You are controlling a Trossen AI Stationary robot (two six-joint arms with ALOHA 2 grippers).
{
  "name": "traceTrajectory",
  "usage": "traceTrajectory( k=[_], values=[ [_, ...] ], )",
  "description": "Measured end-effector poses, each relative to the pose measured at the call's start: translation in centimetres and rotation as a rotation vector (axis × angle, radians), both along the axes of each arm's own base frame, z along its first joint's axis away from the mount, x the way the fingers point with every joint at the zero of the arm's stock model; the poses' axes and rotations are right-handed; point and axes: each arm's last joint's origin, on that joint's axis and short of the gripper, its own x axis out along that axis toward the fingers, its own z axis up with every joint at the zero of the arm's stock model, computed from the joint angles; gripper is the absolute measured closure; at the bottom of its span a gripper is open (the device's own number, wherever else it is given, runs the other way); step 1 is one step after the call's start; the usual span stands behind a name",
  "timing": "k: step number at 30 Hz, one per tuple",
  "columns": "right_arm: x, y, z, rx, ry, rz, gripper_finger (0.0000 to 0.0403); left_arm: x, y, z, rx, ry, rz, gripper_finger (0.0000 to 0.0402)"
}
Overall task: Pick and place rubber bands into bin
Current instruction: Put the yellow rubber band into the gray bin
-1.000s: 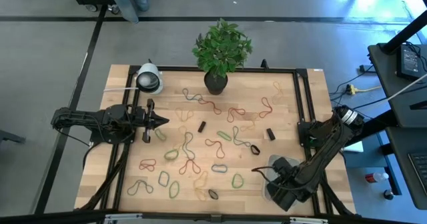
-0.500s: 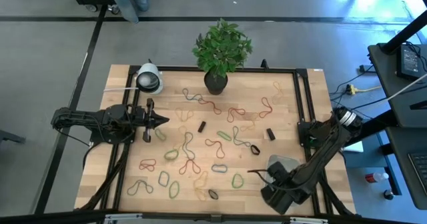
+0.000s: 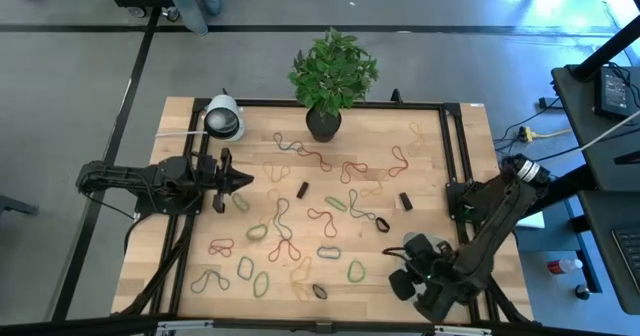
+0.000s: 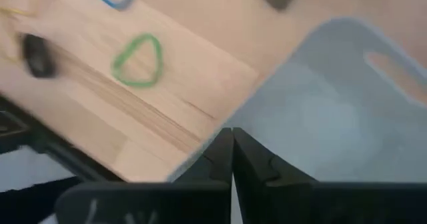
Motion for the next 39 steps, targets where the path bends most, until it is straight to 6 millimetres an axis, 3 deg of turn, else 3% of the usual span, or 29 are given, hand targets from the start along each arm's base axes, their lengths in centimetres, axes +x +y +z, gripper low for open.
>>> traceTrajectory(
  k=[6, 11, 19, 26, 32, 39],
  values=[
    [-0.1, -1.4, 1.9, -0.104, -0.097, 0.146, 0.04, 0.4, 0.1, 0.6, -0.07, 0.042, 0.045, 0.0282],
    [-0.7, -4.1, 2.2, -0.162, -0.124, 0.254, 0.0401, 1.3, 0.2, 2.9, -0.031, 0.083, 0.075, 0.0232],
    [-4.4, -10.4, -0.6, -0.125, -0.311, 0.43, 0.0402, 6.0, 0.4, 7.0, 0.034, 0.248, 0.228, 0.0227],
    [-6.8, -15.9, -0.5, -0.212, -0.588, 0.555, 0.0403, 11.9, 0.4, 9.3, -0.004, 0.453, 0.361, 0.023],
    [-6.7, -19.2, -0.1, -0.344, -0.696, 0.633, 0.0403, 15.2, 0.6, 10.1, -0.096, 0.722, 0.445, 0.0233],
    [-5.4, -21.8, -0.5, -0.447, -0.617, 0.665, 0.0403, 16.3, 2.0, 9.0, -0.261, 0.871, 0.531, 0.0233]
  ],
)
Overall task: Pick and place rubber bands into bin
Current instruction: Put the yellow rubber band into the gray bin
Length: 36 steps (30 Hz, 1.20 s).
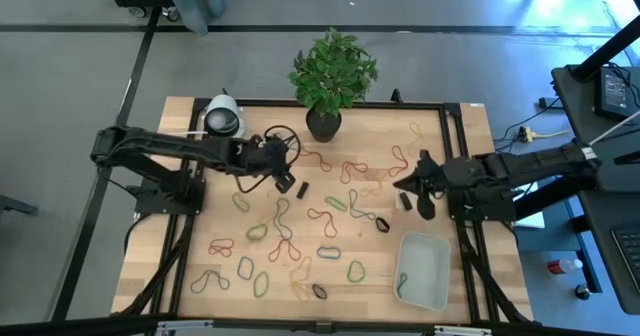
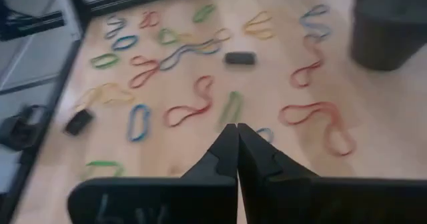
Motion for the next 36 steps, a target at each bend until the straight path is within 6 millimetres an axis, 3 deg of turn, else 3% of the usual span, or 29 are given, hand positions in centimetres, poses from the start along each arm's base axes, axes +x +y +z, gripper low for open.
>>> traceTrajectory(
  k=[9, 19, 28, 36],
  values=[
    [-0.1, -0.9, -0.1, 0.003, 0.015, -0.098, 0.0379, 1.2, 0.9, -1.8, -0.064, 0.066, -0.052, 0.0233],
    [-0.1, -0.9, -0.2, 0.008, 0.015, -0.101, 0.0374, 1.0, 1.6, -2.8, -0.062, 0.164, -0.042, 0.0233],
    [-0.1, -1.0, -0.1, 0.001, 0.013, -0.115, 0.0374, 1.7, 2.9, -6.2, -0.124, 0.327, -0.017, 0.0233],
    [0.0, -1.2, 0.0, 0.047, -0.025, -0.221, 0.0373, 2.9, 3.9, -11.2, -0.259, 0.51, -0.123, 0.0233]
  ],
)
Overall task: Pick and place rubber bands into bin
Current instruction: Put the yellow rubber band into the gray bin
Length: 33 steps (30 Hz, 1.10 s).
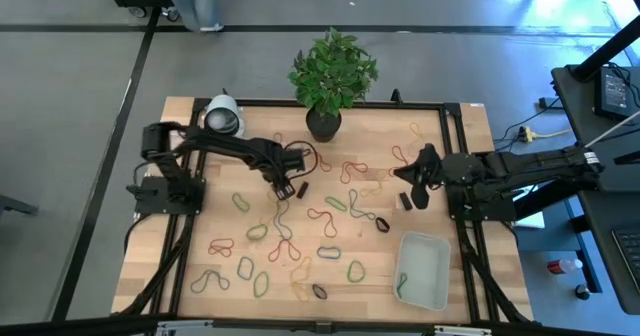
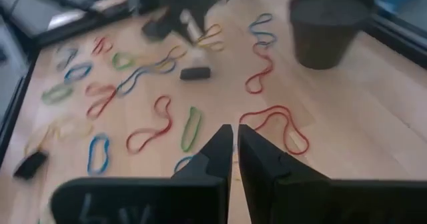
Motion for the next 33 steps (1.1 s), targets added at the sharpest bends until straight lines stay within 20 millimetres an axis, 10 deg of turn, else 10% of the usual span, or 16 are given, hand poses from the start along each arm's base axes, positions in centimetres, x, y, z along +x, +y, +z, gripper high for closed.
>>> traceTrajectory(
  k=[12, 22, 33],
  values=[
    [0.0, -0.1, 0.0, 0.083, -0.037, -0.097, 0.0373, 0.3, 0.0, -1.7, -0.02, 0.065, -0.078, 0.0393],
    [-0.2, -0.2, -0.1, 0.009, 0.002, -0.062, 0.0375, 0.8, -0.6, 5.4, 0.114, -0.016, -0.067, 0.0399],
    [-2.6, -0.1, -0.6, 0.056, 0.103, 0.042, 0.0394, 6.7, -6.1, 13.4, 0.16, -0.309, -0.082, 0.04]
  ],
)
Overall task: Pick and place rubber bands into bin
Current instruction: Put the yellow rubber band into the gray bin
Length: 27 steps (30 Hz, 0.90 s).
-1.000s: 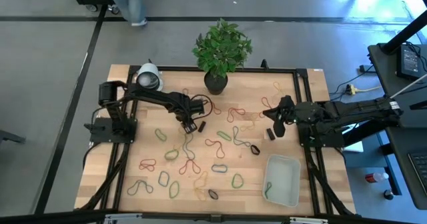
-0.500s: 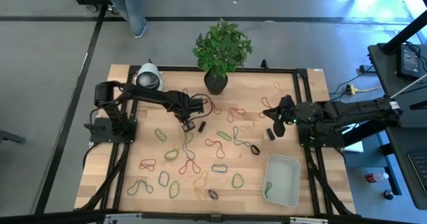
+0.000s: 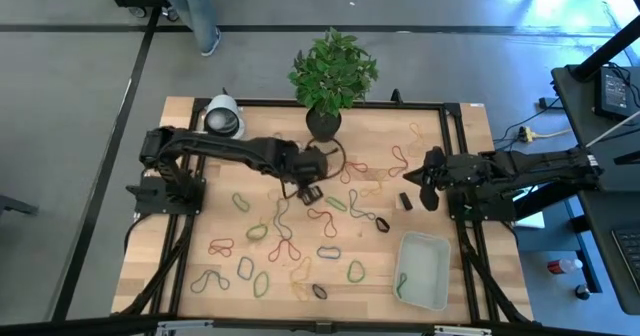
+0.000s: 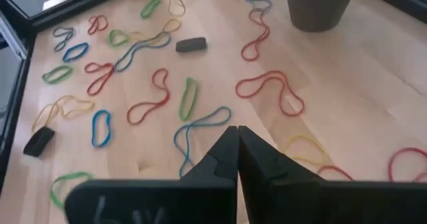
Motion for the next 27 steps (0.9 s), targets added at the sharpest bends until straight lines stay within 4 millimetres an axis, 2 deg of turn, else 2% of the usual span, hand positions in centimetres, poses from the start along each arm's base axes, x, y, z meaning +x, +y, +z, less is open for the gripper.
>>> traceTrajectory(
  k=[7, 14, 17, 20, 22, 27],
  values=[
    [-2.0, -0.3, 0.6, -0.055, -0.048, 0.044, 0.0399, 5.1, -4.7, 2.9, 0.027, -0.137, -0.068, 0.04],
    [-2.9, -0.4, 1.0, -0.068, -0.105, 0.053, 0.0388, 10.8, -8.5, 3.7, 0.048, -0.266, -0.172, 0.04],
    [-3.0, -0.4, 1.0, -0.068, -0.108, 0.053, 0.0387, 12.9, -9.3, 3.1, 0.054, -0.322, -0.197, 0.04],
    [-2.9, -0.4, 1.0, -0.068, -0.104, 0.053, 0.0387, 14.5, -9.6, 2.1, 0.022, -0.45, -0.24, 0.04],
    [-3.0, -0.4, 1.0, -0.068, -0.104, 0.053, 0.0387, 15.8, -9.8, 2.3, -0.019, -0.577, -0.264, 0.04],
    [-2.9, -0.4, 1.0, -0.068, -0.103, 0.054, 0.0387, 18.1, -9.8, 0.3, -0.028, -0.693, -0.365, 0.04]
  ],
)
